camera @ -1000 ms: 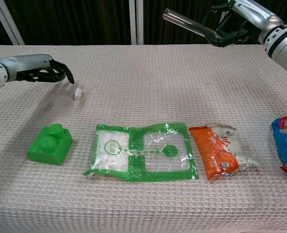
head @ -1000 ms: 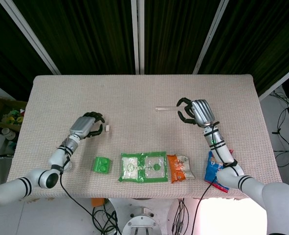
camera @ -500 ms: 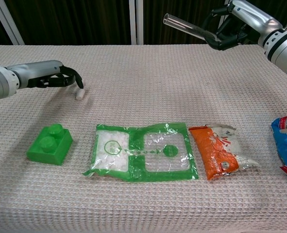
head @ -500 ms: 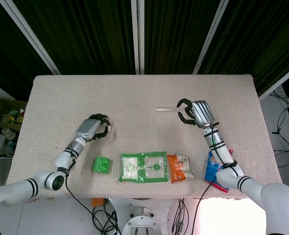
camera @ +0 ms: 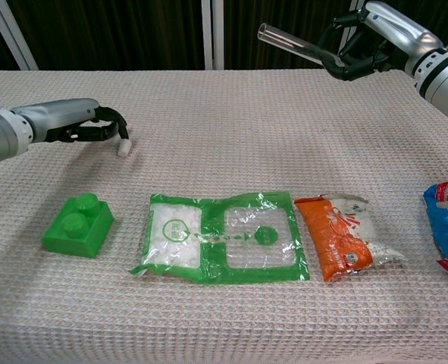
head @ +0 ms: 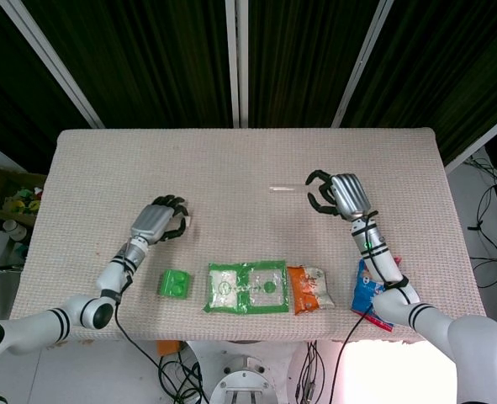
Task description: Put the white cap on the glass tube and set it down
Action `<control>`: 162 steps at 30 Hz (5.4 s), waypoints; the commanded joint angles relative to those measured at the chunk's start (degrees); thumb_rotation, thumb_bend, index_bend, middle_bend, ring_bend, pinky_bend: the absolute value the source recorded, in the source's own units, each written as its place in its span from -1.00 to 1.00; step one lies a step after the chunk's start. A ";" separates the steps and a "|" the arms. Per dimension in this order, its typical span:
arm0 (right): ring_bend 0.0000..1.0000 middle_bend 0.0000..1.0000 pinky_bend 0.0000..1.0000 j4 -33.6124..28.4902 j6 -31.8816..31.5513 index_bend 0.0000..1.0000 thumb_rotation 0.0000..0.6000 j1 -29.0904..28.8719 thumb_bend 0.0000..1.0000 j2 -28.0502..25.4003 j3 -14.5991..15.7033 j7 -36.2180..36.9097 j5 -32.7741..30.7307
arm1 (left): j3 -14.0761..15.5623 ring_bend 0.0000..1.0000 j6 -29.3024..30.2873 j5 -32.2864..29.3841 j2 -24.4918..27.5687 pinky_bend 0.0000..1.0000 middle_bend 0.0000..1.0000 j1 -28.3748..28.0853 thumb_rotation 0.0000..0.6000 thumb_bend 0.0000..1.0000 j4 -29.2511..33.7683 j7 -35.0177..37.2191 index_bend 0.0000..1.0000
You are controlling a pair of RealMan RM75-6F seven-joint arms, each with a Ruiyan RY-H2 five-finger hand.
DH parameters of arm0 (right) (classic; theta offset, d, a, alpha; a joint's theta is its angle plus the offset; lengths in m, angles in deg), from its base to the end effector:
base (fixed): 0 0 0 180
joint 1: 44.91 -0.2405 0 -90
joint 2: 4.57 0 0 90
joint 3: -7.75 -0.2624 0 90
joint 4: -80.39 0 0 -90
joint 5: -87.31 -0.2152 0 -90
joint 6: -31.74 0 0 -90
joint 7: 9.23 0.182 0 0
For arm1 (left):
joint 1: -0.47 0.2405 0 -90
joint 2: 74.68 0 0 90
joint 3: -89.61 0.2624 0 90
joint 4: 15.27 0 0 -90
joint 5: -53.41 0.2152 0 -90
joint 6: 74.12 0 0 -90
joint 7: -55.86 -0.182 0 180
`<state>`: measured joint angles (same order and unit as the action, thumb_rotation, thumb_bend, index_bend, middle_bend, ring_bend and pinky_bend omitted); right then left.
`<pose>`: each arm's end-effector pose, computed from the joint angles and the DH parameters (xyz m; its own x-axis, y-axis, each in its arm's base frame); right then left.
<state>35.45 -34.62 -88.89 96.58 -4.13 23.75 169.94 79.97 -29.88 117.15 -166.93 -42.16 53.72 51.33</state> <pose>-0.1797 -0.4522 -0.0001 -0.0017 -0.0870 0.9962 -0.9216 -0.3866 -0.0354 -0.2042 0.4094 -0.0556 0.3582 0.4076 0.8400 0.9290 -0.2454 -0.2771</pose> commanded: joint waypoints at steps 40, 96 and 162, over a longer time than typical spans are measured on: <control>1.00 1.00 1.00 -3.72 -1.39 0.92 1.00 0.67 0.27 -2.47 -0.61 -2.06 0.39 | -0.29 -0.90 4.65 -3.08 1.70 -0.80 -0.78 0.44 0.92 -0.13 6.97 -5.35 -0.32; 1.00 1.00 1.00 -3.67 0.88 0.93 1.00 -0.64 0.28 1.24 -0.45 4.41 0.87 | -4.02 -0.89 17.46 5.16 10.67 -0.79 -0.69 4.73 1.00 0.13 18.77 -3.06 0.01; 1.00 1.00 1.00 -5.13 7.37 0.94 1.00 -8.23 0.30 11.30 -6.42 14.76 -3.11 | -9.54 -0.89 26.33 7.50 7.13 -0.79 -0.68 0.93 1.00 0.12 28.40 -3.43 0.01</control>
<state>30.31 -27.24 -97.11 107.87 -10.56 38.52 166.83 70.43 -3.54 124.65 -159.79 -41.22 82.12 47.89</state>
